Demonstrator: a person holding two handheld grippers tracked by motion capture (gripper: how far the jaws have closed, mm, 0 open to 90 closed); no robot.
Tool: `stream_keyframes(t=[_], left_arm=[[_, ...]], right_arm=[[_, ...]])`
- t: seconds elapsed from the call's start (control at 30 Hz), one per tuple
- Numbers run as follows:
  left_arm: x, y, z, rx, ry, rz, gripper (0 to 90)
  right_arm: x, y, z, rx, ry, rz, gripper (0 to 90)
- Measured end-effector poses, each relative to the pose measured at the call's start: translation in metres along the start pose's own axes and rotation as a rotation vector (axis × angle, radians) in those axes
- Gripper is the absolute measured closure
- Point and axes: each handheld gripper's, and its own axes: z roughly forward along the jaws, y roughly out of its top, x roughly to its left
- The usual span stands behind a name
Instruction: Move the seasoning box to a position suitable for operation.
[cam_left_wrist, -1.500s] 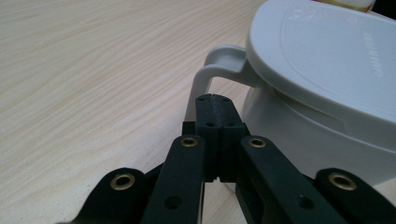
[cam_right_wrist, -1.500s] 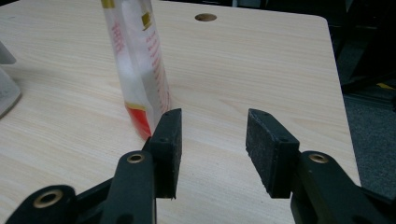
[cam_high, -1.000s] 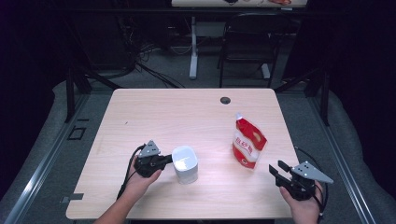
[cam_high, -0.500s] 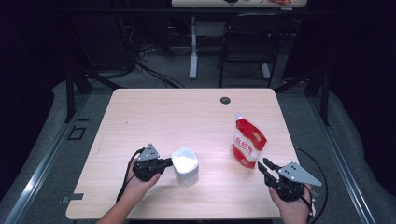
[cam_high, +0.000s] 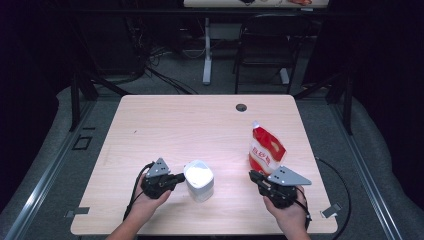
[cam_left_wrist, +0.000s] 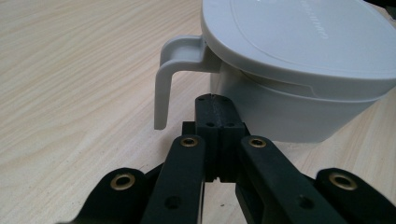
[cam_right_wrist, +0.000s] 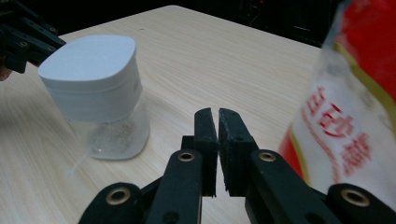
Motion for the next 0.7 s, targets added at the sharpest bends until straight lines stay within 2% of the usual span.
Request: stream_keyframes(t=[0.13,0.17,0.2,0.23,0.27,0.3,0.33,0.37,0.43,0.7], left_arm=[[-0.001,-0.001,0.0,-0.005,0.0,-0.005,90.0],[-0.001,-0.002,-0.001,-0.003,-0.004,-0.005,90.0],[-0.001,-0.002,-0.001,-0.003,-0.004,-0.005,90.0],[-0.002,-0.003,-0.002,-0.006,-0.006,-0.007,90.0],[-0.002,-0.003,-0.002,-0.006,-0.006,-0.007,90.0],[-0.002,-0.004,-0.003,-0.007,-0.011,-0.01,90.0],[-0.002,-0.004,-0.003,-0.007,-0.011,-0.01,90.0],[-0.003,-0.004,-0.003,-0.008,-0.012,-0.012,90.0],[-0.004,-0.005,-0.004,-0.001,-0.012,-0.007,90.0],[-0.008,-0.008,-0.007,-0.004,-0.005,-0.011,90.0]], right_arm=[[0.006,0.007,0.014,0.004,0.022,0.0,87.9],[0.009,0.01,0.021,0.0,0.045,0.008,89.4],[0.009,0.01,0.021,0.0,0.045,0.008,89.4],[0.013,0.009,0.027,-0.008,0.071,0.018,90.0],[0.013,0.009,0.027,-0.008,0.071,0.018,90.0],[0.018,0.005,0.032,-0.005,0.101,0.015,90.0],[0.018,0.005,0.032,-0.005,0.101,0.015,90.0],[0.024,0.0,0.039,0.024,0.119,-0.005,90.0],[0.03,-0.003,0.044,0.043,0.133,-0.022,90.0],[0.046,-0.005,0.067,0.086,0.204,-0.059,90.0]])
